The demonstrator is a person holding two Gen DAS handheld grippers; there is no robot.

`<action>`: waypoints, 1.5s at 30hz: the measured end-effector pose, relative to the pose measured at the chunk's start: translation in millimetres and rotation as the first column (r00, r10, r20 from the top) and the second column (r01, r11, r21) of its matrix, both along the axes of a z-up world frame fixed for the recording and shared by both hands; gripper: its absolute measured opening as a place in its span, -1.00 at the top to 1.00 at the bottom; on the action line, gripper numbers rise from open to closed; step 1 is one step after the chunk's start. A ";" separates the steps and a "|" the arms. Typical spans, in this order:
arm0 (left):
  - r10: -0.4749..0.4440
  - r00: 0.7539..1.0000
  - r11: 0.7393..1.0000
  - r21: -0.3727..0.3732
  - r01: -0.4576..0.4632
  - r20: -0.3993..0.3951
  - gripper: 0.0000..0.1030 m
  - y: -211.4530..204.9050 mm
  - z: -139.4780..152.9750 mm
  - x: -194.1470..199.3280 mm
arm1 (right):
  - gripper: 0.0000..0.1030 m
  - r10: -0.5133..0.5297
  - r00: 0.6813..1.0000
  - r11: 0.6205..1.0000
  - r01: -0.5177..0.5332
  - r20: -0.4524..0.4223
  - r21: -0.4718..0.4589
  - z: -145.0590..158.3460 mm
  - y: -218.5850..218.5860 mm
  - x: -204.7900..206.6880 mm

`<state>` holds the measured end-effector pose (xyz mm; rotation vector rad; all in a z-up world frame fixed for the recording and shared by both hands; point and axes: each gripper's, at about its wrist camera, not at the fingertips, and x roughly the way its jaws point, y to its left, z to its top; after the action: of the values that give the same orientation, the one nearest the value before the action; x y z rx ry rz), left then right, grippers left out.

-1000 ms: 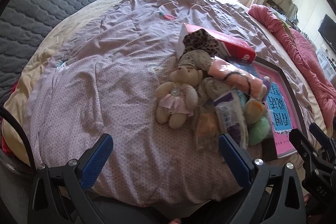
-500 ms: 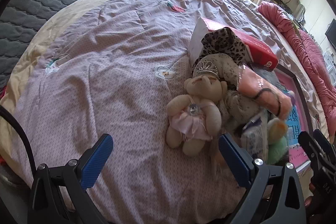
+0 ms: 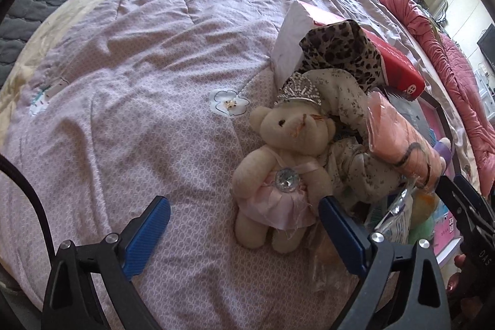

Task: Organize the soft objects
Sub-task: 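Grasp the crowned teddy bear with the left tool while the right tool grasps the purple-bow bear, then carry both held bears over the pink book tray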

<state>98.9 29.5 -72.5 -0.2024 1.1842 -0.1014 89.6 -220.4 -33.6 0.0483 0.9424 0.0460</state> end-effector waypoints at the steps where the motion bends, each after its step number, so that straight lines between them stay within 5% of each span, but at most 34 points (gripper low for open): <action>1: -0.001 1.000 1.000 -0.008 0.001 -0.006 -0.87 -0.4 -1.1 1.2 | -0.97 0.011 1.000 1.000 -0.011 -0.004 0.006 -0.7 1.9 1.0; 7: -0.027 0.999 0.998 -0.055 0.026 -0.027 -0.74 -2.3 -4.7 11.1 | -0.85 0.069 0.997 0.996 -0.068 -0.016 0.060 -2.3 9.4 10.3; 11: -0.050 0.998 0.992 -0.114 0.045 -0.037 -0.51 -4.4 -6.5 18.8 | -0.25 0.079 0.996 0.987 -0.070 -0.052 0.145 -7.2 5.9 19.1; 18: -0.072 0.996 0.986 -0.156 0.063 -0.055 -0.20 -11.5 -12.1 33.4 | -0.07 0.080 0.996 0.975 -0.068 -0.048 0.210 -8.4 0.7 18.5; 28: -0.057 0.998 0.968 -0.248 0.045 -0.041 0.15 -1.8 -15.4 37.3 | 0.02 0.057 0.998 0.961 -0.055 0.004 0.271 4.1 -9.0 10.0; 45: -0.028 0.995 0.965 -0.257 0.051 0.093 0.18 14.7 49.1 10.3 | 0.02 0.050 0.994 0.956 -0.077 0.100 0.283 46.8 -12.1 -0.4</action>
<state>109.2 44.2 -23.4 -0.4004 1.0845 -0.2983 89.2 -232.5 13.2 0.2820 0.8389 0.2425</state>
